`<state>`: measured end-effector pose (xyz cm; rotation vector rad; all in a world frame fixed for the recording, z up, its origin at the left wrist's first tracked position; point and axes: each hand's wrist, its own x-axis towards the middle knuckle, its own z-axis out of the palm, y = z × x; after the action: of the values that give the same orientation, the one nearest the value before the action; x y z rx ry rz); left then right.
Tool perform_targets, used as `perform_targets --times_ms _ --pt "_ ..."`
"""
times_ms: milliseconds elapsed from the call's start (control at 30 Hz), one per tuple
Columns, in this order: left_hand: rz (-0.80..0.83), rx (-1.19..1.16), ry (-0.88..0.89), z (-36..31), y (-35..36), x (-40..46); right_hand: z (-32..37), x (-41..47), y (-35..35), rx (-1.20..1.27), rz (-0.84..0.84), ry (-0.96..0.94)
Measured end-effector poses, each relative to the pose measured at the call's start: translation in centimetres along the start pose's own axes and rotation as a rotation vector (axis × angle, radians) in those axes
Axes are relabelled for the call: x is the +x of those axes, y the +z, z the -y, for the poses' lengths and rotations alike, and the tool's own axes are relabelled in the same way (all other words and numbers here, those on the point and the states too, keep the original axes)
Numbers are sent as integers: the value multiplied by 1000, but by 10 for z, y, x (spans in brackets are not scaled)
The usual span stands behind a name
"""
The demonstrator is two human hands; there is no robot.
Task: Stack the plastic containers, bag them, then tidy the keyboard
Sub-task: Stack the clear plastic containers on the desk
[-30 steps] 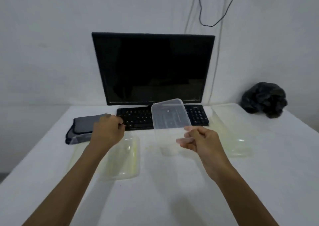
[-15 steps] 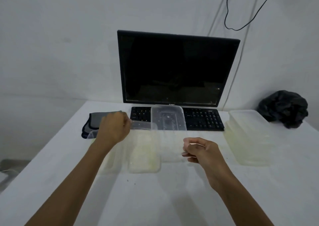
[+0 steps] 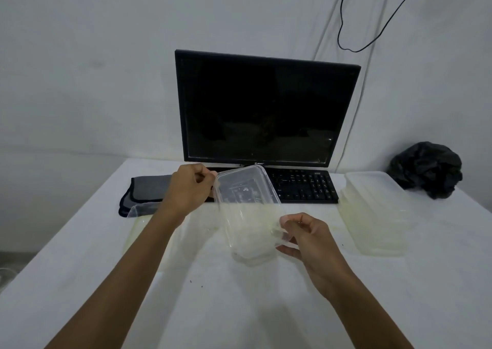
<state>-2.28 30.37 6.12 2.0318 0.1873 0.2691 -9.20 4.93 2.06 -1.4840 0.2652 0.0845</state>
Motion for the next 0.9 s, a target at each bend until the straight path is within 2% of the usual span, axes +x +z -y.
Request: perform_targets --times_ms 200,433,900 --pt "143 -178 -118 -1 3 -1 4 0 -4 45 -6 -30" --pt "235 -289 -124 -2 4 -3 1 2 -7 -5 -80 -103" --pt "164 -396 -60 2 9 -9 7 -7 -11 -67 -65 -172"
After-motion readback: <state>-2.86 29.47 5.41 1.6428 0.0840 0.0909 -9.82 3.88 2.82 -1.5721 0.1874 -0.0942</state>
